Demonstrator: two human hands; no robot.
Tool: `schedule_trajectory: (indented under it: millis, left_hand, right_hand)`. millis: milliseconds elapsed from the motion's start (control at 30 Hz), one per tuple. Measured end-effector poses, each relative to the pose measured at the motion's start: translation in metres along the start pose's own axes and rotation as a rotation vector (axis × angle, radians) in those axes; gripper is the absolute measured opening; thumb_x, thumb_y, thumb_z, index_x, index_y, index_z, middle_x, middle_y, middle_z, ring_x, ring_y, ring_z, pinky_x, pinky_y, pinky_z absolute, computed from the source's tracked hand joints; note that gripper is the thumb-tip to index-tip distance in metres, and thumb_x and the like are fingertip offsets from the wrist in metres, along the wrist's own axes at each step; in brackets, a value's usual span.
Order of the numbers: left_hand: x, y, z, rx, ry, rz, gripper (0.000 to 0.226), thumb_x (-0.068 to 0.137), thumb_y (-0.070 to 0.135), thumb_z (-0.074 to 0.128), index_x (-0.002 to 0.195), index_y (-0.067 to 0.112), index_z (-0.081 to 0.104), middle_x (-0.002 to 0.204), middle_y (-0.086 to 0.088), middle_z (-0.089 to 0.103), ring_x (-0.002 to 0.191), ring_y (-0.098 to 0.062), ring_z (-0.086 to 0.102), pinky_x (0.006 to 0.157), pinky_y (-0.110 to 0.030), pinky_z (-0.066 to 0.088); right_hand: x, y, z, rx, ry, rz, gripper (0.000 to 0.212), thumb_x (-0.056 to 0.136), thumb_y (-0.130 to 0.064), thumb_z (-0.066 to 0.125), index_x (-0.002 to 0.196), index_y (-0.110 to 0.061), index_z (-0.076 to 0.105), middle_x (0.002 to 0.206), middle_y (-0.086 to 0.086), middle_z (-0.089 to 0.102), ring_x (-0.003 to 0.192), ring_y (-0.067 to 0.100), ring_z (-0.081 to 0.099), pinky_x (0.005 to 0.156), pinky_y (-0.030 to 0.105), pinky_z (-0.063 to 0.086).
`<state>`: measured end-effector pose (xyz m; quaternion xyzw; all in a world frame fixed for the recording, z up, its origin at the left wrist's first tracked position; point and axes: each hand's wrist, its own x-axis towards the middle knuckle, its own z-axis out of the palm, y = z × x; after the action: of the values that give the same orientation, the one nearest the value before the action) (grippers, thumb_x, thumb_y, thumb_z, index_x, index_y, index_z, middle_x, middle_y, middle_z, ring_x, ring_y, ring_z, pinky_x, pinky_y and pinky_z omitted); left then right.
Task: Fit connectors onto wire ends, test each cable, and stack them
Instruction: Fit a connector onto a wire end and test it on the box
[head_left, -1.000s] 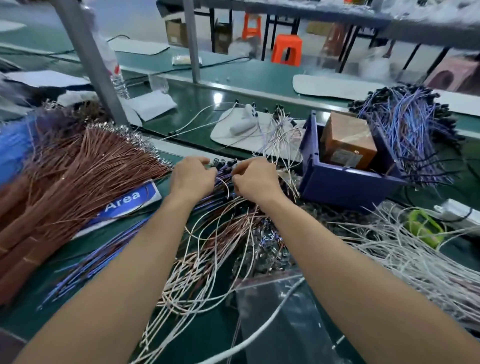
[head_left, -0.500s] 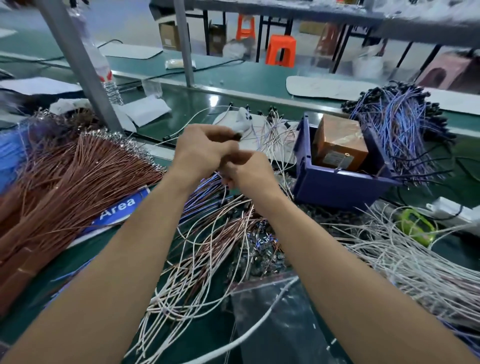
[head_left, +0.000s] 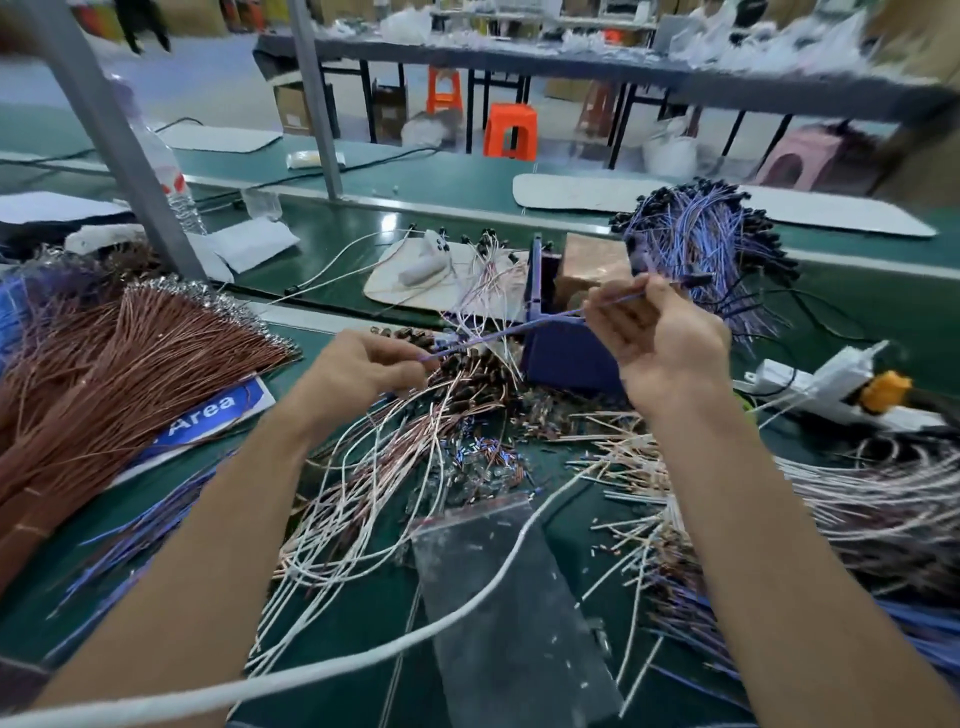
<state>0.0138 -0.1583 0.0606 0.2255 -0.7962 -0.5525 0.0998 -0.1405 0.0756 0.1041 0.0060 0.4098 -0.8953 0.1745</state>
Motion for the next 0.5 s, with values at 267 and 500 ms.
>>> schedule_trajectory:
  millis: [267, 500]
  left_hand:
    - [-0.003, 0.016, 0.019, 0.404, 0.100, 0.079, 0.016, 0.081, 0.024, 0.086, 0.075, 0.038, 0.081, 0.063, 0.015, 0.073, 0.060, 0.003, 0.068, 0.053, -0.011, 0.050]
    - [-0.005, 0.054, 0.087, 0.014, -0.251, 0.198, 0.012, 0.078, 0.008, 0.083, 0.082, 0.019, 0.084, 0.075, -0.010, 0.078, 0.069, -0.020, 0.075, 0.072, -0.031, 0.062]
  right_hand:
    - [-0.016, -0.016, -0.079, -0.431, -0.029, 0.084, 0.030, 0.089, 0.005, 0.041, 0.081, -0.006, 0.067, 0.059, 0.010, 0.052, 0.046, 0.016, 0.036, 0.047, 0.025, 0.027]
    - [-0.039, 0.001, -0.059, -1.060, -0.407, 0.084, 0.011, 0.089, -0.018, 0.071, 0.094, -0.018, 0.082, 0.085, 0.001, 0.078, 0.041, -0.001, 0.045, 0.041, 0.009, 0.032]
